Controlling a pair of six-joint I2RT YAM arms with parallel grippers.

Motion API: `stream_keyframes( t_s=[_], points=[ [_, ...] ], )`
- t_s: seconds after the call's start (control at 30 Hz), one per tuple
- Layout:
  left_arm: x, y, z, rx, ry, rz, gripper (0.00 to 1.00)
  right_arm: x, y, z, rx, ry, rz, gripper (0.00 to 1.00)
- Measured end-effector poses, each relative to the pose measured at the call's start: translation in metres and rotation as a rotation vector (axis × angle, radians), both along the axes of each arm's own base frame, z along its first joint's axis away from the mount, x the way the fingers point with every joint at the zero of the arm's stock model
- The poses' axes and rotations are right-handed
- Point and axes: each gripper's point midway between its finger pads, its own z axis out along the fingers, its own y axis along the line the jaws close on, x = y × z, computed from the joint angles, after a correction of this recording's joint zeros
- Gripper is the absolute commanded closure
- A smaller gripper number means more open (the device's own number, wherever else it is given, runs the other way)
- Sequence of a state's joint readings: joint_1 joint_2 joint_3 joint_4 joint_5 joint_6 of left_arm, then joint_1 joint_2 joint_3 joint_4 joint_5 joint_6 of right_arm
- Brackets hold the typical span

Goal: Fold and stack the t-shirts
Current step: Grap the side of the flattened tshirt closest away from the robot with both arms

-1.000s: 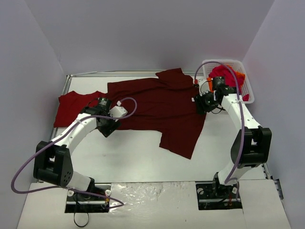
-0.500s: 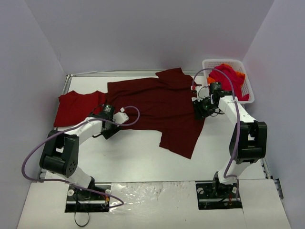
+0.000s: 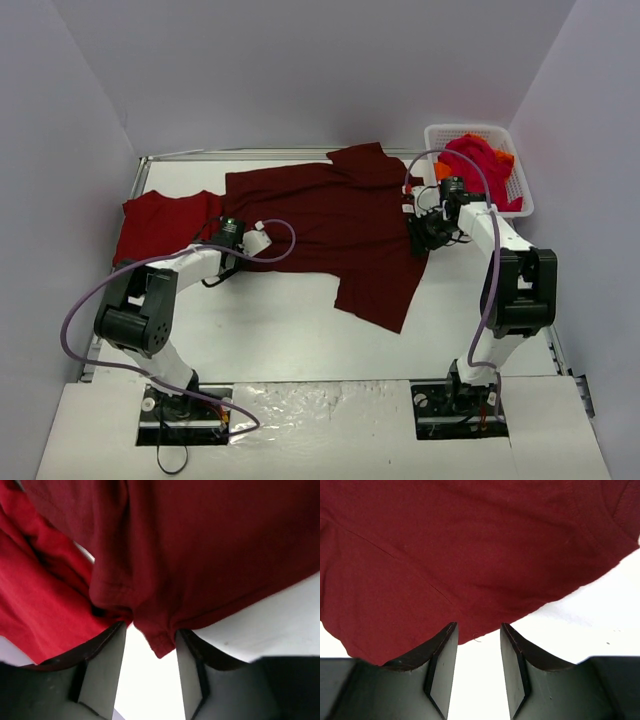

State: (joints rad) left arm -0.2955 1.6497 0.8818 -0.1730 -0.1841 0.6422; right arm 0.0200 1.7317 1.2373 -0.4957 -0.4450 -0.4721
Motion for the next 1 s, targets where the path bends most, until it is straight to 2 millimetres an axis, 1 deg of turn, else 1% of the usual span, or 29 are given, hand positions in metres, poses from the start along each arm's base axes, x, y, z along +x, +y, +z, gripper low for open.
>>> stream_keyframes(
  t_s=[0.03,0.07,0.2,0.23,0.27,0.33,0.57,0.67,0.73,0.83,1.0],
  points=[
    [0.001,0.0,-0.002,0.004,0.003,-0.005,0.66,0.0,0.0,-0.002,0.0,0.005,0.0,0.66],
    [0.001,0.0,-0.002,0.006,0.004,-0.004,0.69,0.0,0.0,-0.003,0.0,0.01,0.0,0.65],
    [-0.002,-0.001,-0.007,0.009,0.025,-0.012,0.89,-0.001,0.0,-0.006,-0.001,0.018,0.0,0.66],
    [-0.003,-0.001,-0.007,0.009,0.03,-0.014,0.92,-0.001,0.0,-0.006,-0.002,0.018,-0.001,0.66],
    [-0.004,-0.001,-0.009,0.008,0.035,-0.015,0.93,-0.001,0.0,-0.006,-0.002,0.016,-0.001,0.66],
    [-0.006,0.0,-0.01,0.013,0.039,-0.016,0.97,0.0,-0.001,-0.006,-0.003,0.015,-0.001,0.66],
    [-0.008,0.001,-0.01,0.017,0.048,-0.015,0.98,0.0,-0.001,-0.006,-0.003,0.013,-0.001,0.66],
    [-0.014,0.0,-0.009,0.01,0.084,-0.017,0.98,-0.001,0.001,-0.004,0.003,0.01,0.009,0.62],
    [-0.018,-0.003,-0.006,-0.006,0.115,-0.016,0.98,-0.005,0.002,0.0,0.003,0.012,0.033,0.59],
    [-0.023,-0.008,0.007,-0.044,0.134,-0.011,0.98,-0.017,0.003,0.01,-0.018,0.012,0.079,0.58],
    [-0.019,-0.018,0.045,-0.11,0.085,0.002,0.98,-0.043,0.003,0.023,-0.079,0.036,0.175,0.53]
  ],
)
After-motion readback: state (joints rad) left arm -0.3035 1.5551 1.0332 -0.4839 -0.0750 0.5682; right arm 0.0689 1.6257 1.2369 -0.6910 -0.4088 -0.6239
